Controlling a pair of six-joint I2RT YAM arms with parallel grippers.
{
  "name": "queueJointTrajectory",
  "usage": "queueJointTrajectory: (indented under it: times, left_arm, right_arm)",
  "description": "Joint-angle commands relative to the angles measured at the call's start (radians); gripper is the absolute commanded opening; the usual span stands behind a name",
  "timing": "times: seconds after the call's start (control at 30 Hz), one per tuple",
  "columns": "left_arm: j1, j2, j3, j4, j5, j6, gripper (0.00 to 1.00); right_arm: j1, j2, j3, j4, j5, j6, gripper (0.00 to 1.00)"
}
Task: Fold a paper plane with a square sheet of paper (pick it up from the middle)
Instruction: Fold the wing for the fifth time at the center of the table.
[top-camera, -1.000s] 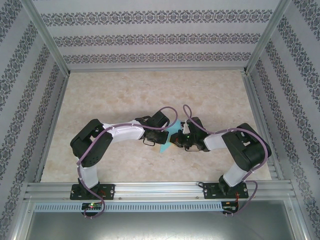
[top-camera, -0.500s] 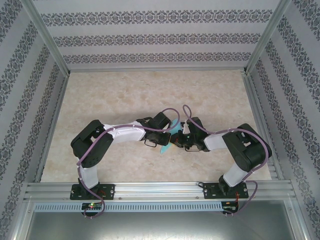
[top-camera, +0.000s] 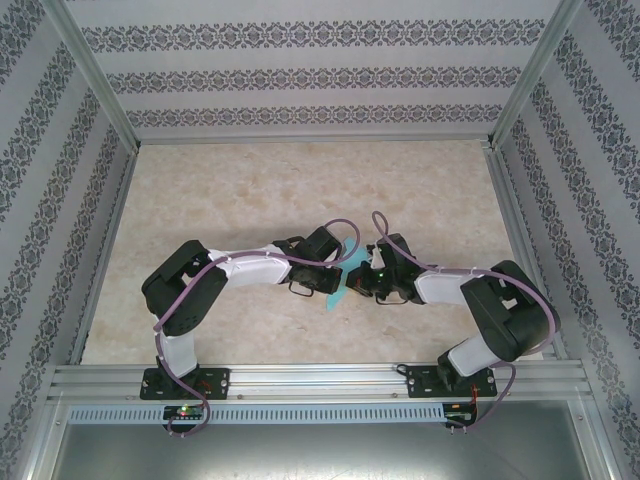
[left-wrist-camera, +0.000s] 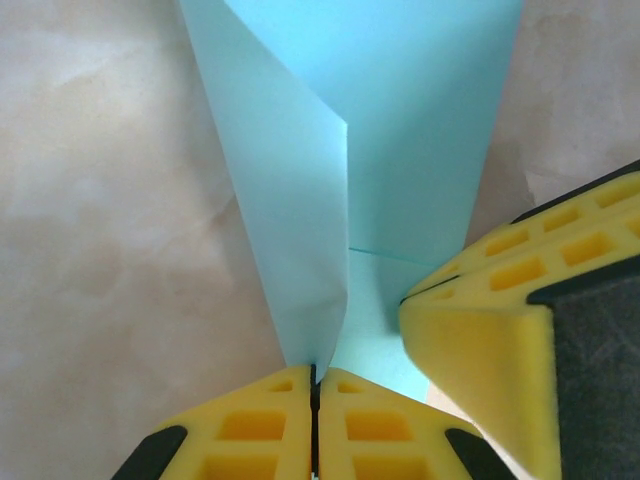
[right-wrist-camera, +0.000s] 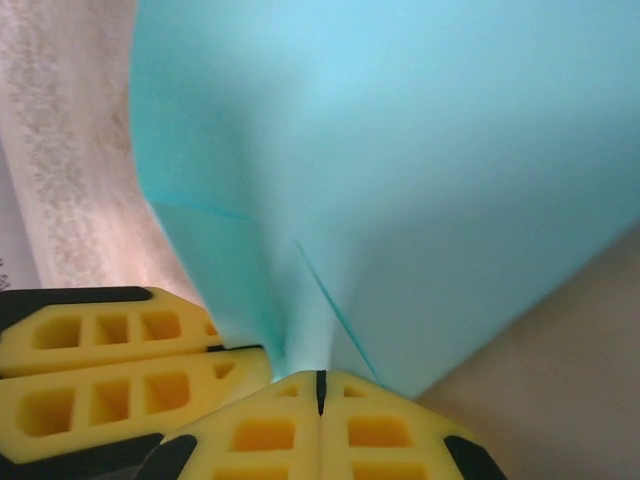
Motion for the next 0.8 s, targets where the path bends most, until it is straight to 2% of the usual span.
queueJointTrajectory:
  times: [0.0,0.47,0.77]
  left_arm:
    - [-0.016,-0.008,-0.005,0.012,0.006,0.027,0.1]
    - [-0.017,-0.003,0.034,0.041,0.076,-0.002,0.1]
    - [-0.02,0.002,0.06,0.01,0.085,0.012,0.1]
  right_arm:
    - [-0.013,-0.021,0.003,-0.084,0.046,-0.045,0.02]
    - [-0.026,0.049,0.013,-0.045,0.028,-0.056,0.02]
    - [-0.026,0.053,0.01,-0.043,0.025,-0.058,0.02]
